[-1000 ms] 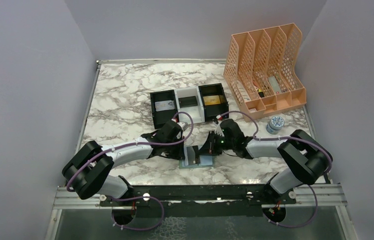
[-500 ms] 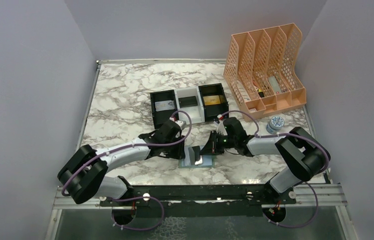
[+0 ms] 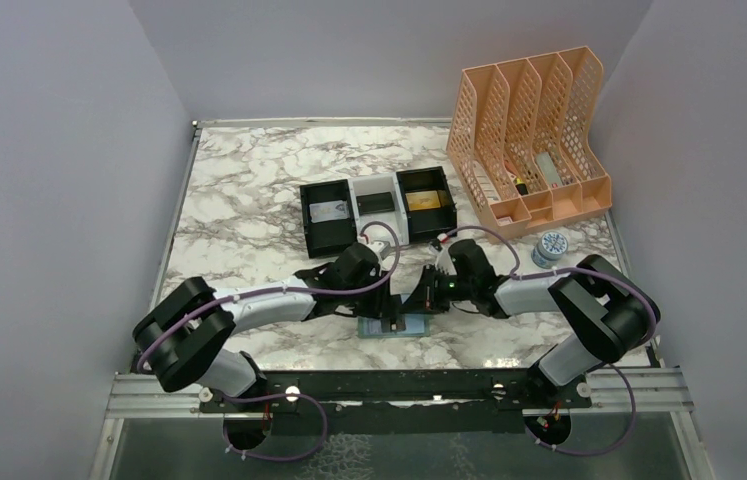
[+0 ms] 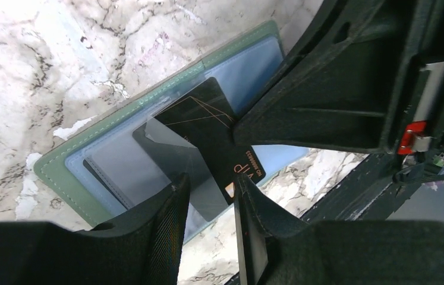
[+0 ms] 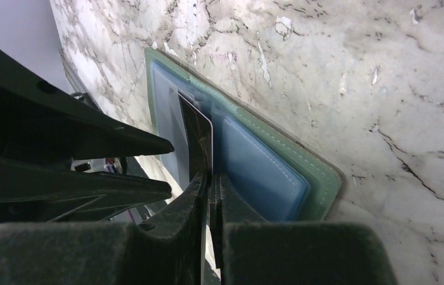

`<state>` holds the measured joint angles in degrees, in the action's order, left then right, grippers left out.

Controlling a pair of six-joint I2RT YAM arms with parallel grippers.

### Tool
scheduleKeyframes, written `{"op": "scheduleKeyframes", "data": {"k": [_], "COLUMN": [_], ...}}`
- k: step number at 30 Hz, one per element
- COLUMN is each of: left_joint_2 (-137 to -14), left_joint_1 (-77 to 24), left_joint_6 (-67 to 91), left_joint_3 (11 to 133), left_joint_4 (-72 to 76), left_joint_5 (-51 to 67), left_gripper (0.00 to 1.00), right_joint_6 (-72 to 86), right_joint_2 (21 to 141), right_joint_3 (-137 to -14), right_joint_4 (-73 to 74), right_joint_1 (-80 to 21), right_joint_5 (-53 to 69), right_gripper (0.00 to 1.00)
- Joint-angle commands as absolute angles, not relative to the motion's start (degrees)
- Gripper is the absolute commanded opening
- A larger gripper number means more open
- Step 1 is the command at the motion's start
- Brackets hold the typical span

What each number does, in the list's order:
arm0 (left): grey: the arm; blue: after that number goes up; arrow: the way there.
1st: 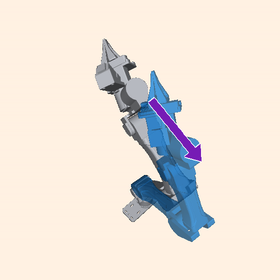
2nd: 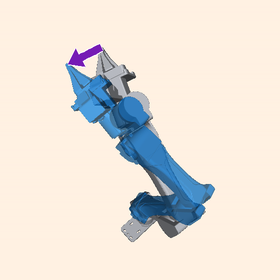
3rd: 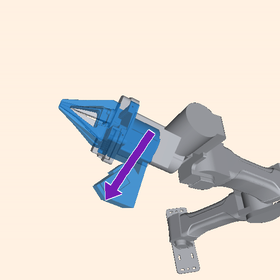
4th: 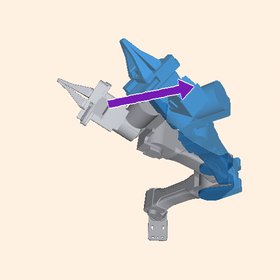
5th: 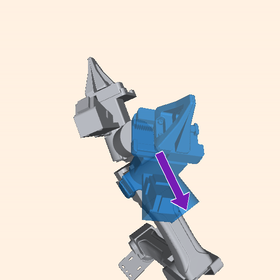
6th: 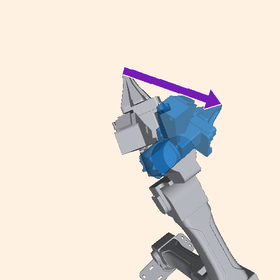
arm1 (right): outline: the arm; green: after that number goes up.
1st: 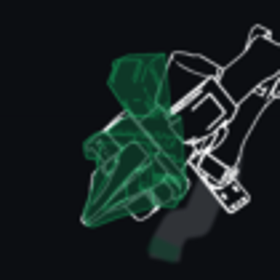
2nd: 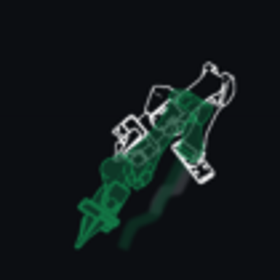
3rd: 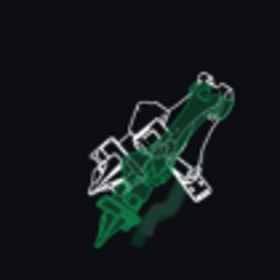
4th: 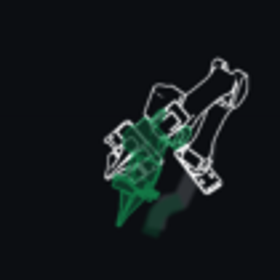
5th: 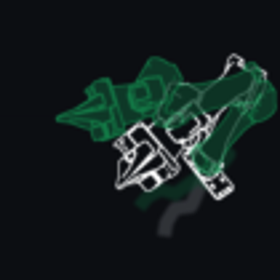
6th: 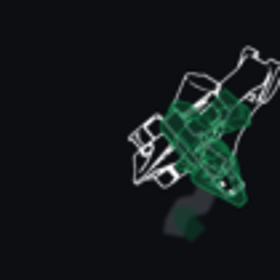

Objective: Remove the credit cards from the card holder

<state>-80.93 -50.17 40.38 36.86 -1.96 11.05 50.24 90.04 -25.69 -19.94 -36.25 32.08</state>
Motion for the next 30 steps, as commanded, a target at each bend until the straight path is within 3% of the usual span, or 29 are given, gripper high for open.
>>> {"op": "scheduleKeyframes", "data": {"k": [1, 12, 18, 27, 30], "left_joint_2": [-82.17, -78.73, -82.56, -84.06, -83.97], "left_joint_1": [-51.65, -52.13, -52.78, -53.61, -53.67], "left_joint_6": [42.89, 41.19, 40.65, 40.54, 40.26], "left_joint_3": [36.39, 36.29, 38.21, 36.88, 36.91], "left_joint_4": [-0.94, -6.70, -6.85, -6.87, -7.32], "left_joint_5": [8.36, 3.45, 4.66, 4.66, 4.32], "left_gripper": [0.35, 0.35, 0.35, 0.27, 0.25], "right_joint_6": [51.68, 53.52, 53.44, 53.72, 54.31], "right_joint_2": [89.13, 90.00, 89.70, 91.01, 92.34], "right_joint_3": [-24.09, -23.19, -23.37, -23.11, -22.91], "right_joint_4": [-23.26, -25.53, -25.56, -28.11, -30.76], "right_joint_1": [-36.21, -36.21, -36.19, -36.21, -36.17], "right_joint_5": [32.16, 32.71, 32.96, 35.42, 36.69], "right_gripper": [0.07, 0.07, 0.09, 0.24, 0.24]}}
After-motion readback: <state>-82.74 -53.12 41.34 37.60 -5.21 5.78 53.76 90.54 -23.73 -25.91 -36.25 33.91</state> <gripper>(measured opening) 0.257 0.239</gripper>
